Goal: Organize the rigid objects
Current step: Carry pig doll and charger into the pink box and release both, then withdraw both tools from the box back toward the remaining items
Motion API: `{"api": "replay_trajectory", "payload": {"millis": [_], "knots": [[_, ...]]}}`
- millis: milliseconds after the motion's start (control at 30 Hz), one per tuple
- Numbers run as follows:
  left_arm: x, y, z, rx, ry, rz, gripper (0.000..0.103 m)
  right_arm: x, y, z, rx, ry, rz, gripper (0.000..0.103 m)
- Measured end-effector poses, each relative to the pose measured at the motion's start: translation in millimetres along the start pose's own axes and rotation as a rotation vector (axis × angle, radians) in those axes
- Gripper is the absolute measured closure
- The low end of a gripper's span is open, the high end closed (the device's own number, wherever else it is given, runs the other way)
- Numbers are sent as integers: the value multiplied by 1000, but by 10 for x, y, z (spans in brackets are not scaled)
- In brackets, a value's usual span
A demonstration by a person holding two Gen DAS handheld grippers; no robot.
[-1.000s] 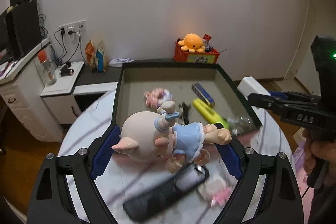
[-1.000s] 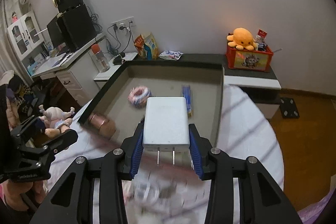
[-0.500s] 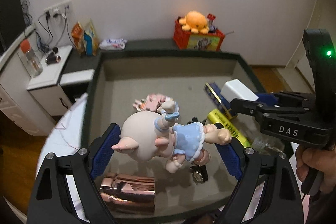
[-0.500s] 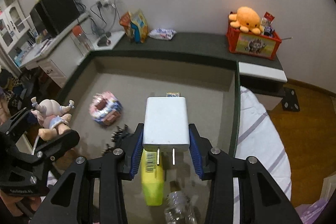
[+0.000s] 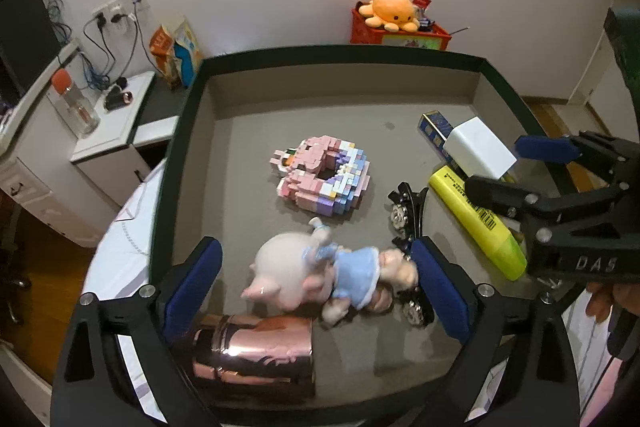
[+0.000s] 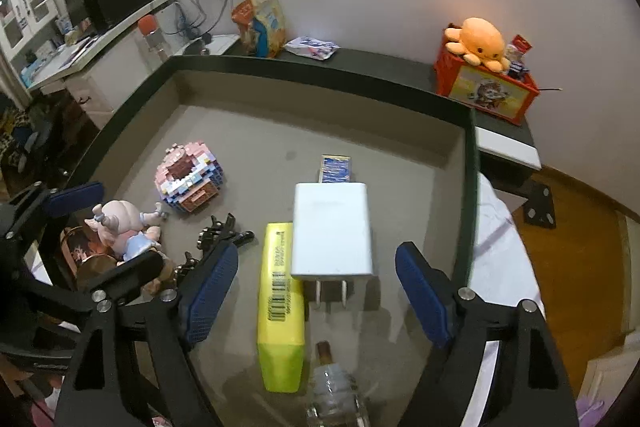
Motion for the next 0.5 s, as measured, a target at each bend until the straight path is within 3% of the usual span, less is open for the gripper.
{"api": "replay_trajectory", "payload": {"millis": [133, 200, 500], "knots": [[21, -256, -64, 67, 14, 18, 5, 26, -166, -57, 24, 50, 76, 15], [19, -397, -88, 102, 12, 26, 3, 14, -306, -127, 44, 65, 129, 0], [177, -1139, -416, 225, 22, 65, 0, -119, -994, -645, 156, 114, 190, 0]]}}
Point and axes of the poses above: each gripper's, at about its wrist camera, not at the fingertips, and y roughly the way its jaws point, x to its right, z to its top, the point moved 2 cm from there along y, roughly the way its jaws point, and after that the axes turned 6 degrees about -z, right-handed, at the moved point
